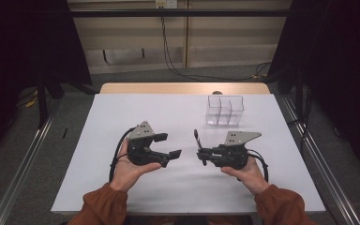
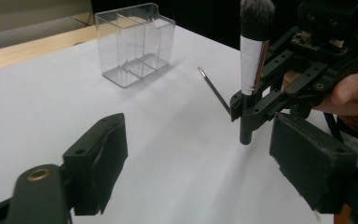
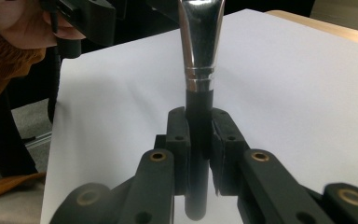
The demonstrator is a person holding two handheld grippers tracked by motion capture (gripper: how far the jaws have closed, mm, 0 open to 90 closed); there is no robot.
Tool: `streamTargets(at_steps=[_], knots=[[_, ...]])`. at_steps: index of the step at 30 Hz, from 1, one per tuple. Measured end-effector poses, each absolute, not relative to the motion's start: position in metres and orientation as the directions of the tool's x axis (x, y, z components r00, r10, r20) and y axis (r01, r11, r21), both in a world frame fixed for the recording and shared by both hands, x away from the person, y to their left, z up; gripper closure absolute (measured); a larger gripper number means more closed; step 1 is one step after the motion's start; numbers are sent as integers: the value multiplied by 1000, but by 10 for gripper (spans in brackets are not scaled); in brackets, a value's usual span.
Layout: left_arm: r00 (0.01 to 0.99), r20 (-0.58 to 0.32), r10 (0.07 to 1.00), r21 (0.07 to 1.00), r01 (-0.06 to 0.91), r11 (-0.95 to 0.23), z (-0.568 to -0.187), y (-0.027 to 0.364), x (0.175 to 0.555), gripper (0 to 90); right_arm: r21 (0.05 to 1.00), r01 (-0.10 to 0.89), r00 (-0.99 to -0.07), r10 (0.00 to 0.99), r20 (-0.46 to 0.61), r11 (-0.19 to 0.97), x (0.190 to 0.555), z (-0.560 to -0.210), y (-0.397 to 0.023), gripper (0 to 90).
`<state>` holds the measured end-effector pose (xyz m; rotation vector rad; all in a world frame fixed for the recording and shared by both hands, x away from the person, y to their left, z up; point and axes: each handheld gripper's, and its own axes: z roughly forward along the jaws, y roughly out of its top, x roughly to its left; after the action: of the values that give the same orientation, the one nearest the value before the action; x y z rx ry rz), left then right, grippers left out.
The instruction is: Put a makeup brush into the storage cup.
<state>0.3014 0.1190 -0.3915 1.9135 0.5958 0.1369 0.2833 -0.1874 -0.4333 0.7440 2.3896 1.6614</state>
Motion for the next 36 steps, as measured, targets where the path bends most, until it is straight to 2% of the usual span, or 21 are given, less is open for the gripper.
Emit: streamTargets(at_steps=[11,16,20,21,24,29,34,36], knots=[[833,-167,528,906,341,-251,-398,138,298,65,917,316,-850,502,159,245,284,-430,-197,799],[834,-158,529,915,325,-238,-398,145,295,35,918,319,-843,514,161,236,284,-428,-201,798],[817,-125,562,921,307,-240,-398,155,293,29,921,315,-840,519,158,230,284,-427,-204,799],[811,-146,566,919,323,-226,-398,159,294,25,921,316,-839,521,159,228,284,-427,-205,799],[782,-126,610,922,319,-219,-399,168,293,22,924,312,-834,529,154,222,284,-424,-208,799],[768,-122,629,922,323,-216,-405,182,289,30,927,312,-823,548,153,210,286,-423,-214,799],[739,-153,656,932,329,-153,-409,196,285,26,930,308,-815,561,148,201,287,-419,-218,799],[731,-133,669,936,315,-157,-410,199,283,30,933,305,-812,565,149,193,287,-418,-220,799]])
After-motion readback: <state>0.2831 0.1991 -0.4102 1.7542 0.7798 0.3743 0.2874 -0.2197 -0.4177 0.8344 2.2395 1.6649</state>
